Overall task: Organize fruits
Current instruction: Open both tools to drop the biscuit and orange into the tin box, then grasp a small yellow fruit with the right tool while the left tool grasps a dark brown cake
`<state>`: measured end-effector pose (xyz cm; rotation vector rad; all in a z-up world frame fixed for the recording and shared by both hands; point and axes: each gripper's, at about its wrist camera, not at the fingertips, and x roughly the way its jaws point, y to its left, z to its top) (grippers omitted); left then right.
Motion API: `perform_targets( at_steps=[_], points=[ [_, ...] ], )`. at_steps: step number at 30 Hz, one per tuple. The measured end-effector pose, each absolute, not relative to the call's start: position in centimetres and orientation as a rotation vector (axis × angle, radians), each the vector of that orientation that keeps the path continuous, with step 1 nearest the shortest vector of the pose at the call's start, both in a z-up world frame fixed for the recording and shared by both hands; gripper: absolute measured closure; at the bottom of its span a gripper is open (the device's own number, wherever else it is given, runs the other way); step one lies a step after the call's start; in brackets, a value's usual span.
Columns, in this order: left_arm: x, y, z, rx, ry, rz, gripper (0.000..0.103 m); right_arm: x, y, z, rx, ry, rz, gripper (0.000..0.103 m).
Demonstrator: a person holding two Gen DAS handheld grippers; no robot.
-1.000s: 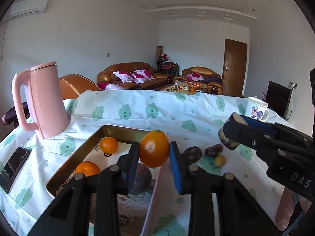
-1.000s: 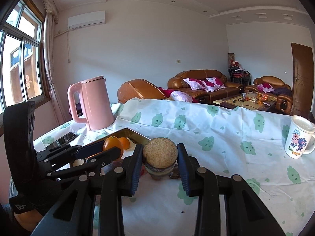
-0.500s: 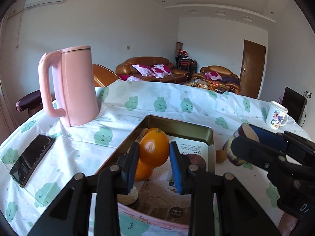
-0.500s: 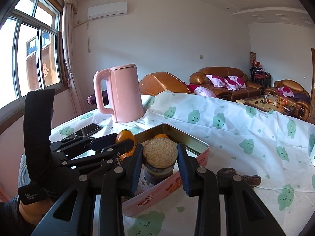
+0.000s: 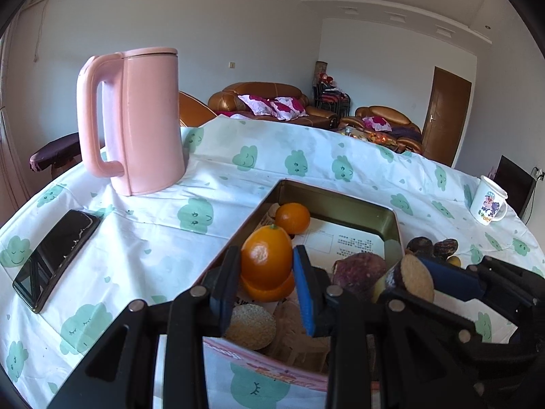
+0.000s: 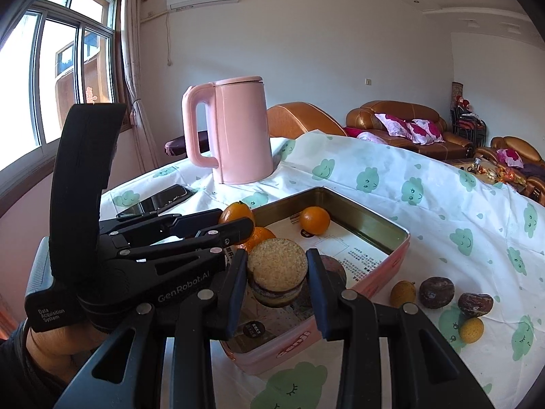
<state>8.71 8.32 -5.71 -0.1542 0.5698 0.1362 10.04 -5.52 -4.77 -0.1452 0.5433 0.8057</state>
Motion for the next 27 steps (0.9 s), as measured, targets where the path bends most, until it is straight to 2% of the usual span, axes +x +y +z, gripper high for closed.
perform_targets(
  at_steps=[12, 14, 15, 16, 17, 18, 19, 27],
  points=[
    [9.3, 8.5, -6.3, -0.135, 0.619, 0.137, 0.068, 11.2, -3.9, -6.5, -0.170, 0.670, 0.856, 0.066],
    [9.3, 8.5, -6.3, -0.132, 0.619, 0.141, 0.065, 11.1, -3.8, -6.7, -0.180, 0.682, 0.854, 0.065],
    [9.2, 8.4, -6.2, -0.129, 0.613, 0.136, 0.062, 10.9, -4.1, -6.5, -0.172, 0.671, 0.846, 0.059],
    [9.1, 8.4, -6.1, -0.130, 0.610, 0.129, 0.056, 10.8, -4.4, -6.4, -0.167, 0.661, 0.835, 0.047],
    [9.0, 8.3, -6.1, -0.133, 0.606, 0.124, 0.045, 10.7, -4.7, -6.2, -0.161, 0.653, 0.832, 0.042],
    [8.8, 8.2, -5.9, -0.137, 0.595, 0.125, 0.039, 10.6, -5.1, -6.1, -0.156, 0.644, 0.834, 0.040],
    [8.6, 8.0, -5.7, -0.132, 0.583, 0.130, 0.028, 10.4, -5.5, -6.0, -0.153, 0.637, 0.829, 0.039],
    [7.6, 7.6, -4.2, -0.153, 0.521, 0.128, 0.021, 11.0, -13.6, -4.6, -0.138, 0.590, 0.657, 0.039]
  ],
)
